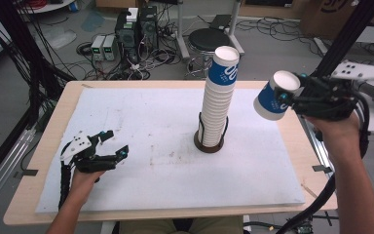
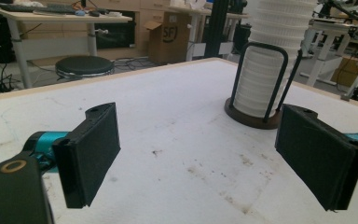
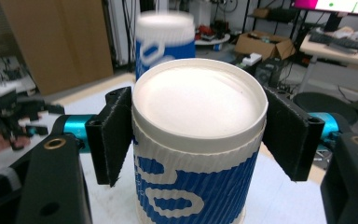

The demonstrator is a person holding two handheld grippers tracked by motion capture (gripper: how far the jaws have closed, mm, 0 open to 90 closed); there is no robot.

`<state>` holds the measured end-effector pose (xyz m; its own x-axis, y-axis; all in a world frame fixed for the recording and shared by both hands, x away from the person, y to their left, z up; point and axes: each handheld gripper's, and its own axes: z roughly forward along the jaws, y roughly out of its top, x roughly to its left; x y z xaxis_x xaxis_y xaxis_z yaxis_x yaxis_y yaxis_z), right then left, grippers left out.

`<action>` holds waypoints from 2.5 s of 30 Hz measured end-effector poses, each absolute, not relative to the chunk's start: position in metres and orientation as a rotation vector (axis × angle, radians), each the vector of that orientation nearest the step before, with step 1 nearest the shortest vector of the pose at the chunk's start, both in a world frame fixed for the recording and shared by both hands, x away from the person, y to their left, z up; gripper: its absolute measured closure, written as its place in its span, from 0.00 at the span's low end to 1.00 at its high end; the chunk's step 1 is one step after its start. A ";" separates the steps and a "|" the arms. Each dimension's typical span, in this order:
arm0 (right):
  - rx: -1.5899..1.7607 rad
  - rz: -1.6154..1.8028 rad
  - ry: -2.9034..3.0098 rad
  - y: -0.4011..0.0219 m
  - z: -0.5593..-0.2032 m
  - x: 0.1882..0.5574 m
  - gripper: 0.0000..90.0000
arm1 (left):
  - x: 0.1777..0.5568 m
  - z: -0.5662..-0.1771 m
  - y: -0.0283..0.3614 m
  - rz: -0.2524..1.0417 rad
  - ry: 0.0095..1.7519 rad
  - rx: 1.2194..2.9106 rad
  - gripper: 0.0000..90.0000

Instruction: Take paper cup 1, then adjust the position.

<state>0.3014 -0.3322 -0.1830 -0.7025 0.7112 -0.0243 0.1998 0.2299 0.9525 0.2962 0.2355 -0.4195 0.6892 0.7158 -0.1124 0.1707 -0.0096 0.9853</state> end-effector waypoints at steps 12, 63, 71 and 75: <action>0.847 1.469 2.136 -0.320 -0.251 0.300 0.33 | 0.296 -0.421 0.232 0.478 0.740 1.556 0.15; 0.717 1.529 2.277 -0.265 -0.323 0.284 0.33 | 0.293 -0.416 0.211 0.445 0.643 1.614 0.15; 0.669 1.559 2.308 -0.256 -0.325 0.281 0.33 | 0.285 -0.411 0.193 0.405 0.558 1.636 0.15; 0.633 1.570 2.333 -0.245 -0.330 0.282 0.33 | 0.282 -0.409 0.182 0.363 0.498 1.647 0.15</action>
<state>0.2824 -0.2449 -0.3296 -0.8718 0.4891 0.0277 0.2099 0.3219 0.9232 0.2824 0.1816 -0.4089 0.8541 0.5178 -0.0492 0.1122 -0.0910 0.9895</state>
